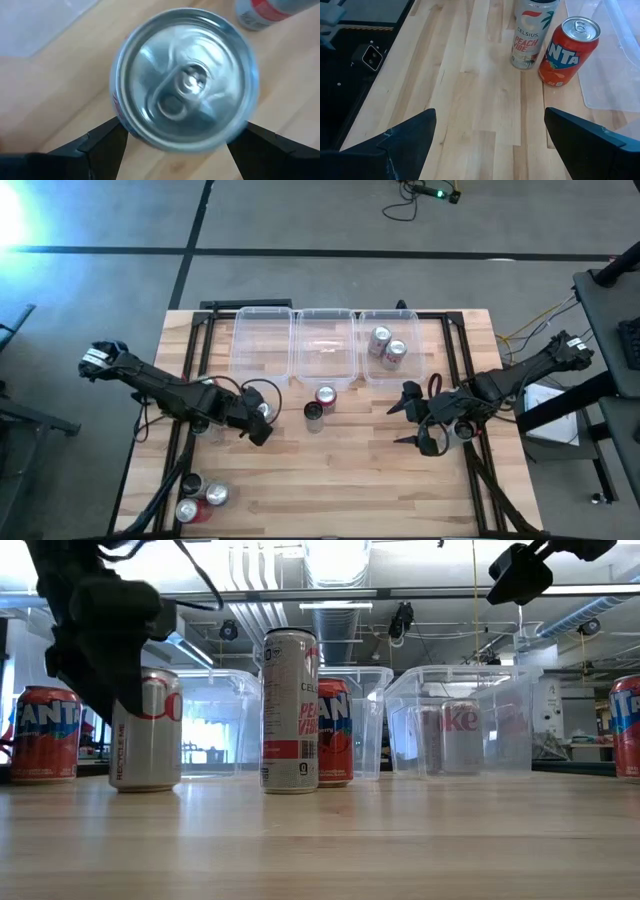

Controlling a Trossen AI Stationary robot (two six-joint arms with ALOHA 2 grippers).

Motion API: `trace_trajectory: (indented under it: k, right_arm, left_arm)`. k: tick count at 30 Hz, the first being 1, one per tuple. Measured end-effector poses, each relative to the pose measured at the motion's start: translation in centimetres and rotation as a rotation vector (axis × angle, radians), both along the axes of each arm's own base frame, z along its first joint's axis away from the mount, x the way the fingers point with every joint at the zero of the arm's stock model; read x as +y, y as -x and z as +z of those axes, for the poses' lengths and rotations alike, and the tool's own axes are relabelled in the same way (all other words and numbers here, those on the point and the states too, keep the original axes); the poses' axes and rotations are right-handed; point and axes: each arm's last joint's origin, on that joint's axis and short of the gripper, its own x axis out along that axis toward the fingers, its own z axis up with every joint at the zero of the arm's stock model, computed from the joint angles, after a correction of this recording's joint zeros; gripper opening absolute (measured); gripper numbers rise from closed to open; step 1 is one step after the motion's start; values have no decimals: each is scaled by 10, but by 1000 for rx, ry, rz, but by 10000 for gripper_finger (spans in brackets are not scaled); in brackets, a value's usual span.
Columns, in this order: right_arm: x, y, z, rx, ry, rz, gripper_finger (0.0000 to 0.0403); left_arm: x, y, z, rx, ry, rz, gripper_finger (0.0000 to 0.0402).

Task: Sort soda cans
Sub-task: Put the top red silver soda can into the right transparent bin

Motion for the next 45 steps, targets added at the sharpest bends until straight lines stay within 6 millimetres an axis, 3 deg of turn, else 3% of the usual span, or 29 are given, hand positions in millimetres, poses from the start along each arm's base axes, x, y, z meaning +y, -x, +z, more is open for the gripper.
trace_trajectory:
  k: [12,19,23,32,38,45]
  right_arm:
    - [0,0,0,2,-6,-9,368]
    - [-1,0,0,-5,10,-27,368]
    - [-1,0,0,-5,10,-28,368]
    - [-1,0,0,-5,9,-28,368]
    - [-1,0,0,-5,9,-28,368]
    - [-1,0,0,-5,9,-29,368]
  left_arm:
    - [-4,-12,-22,94,-2,-40,305]
    - [-4,-8,-17,93,20,-42,345]
    - [-2,-11,-12,24,-61,-4,362]
    - [1,-17,-12,-31,-177,16,368]
    - [0,-22,2,-44,-180,-4,348]
    - [3,-22,4,-23,-127,21,287]
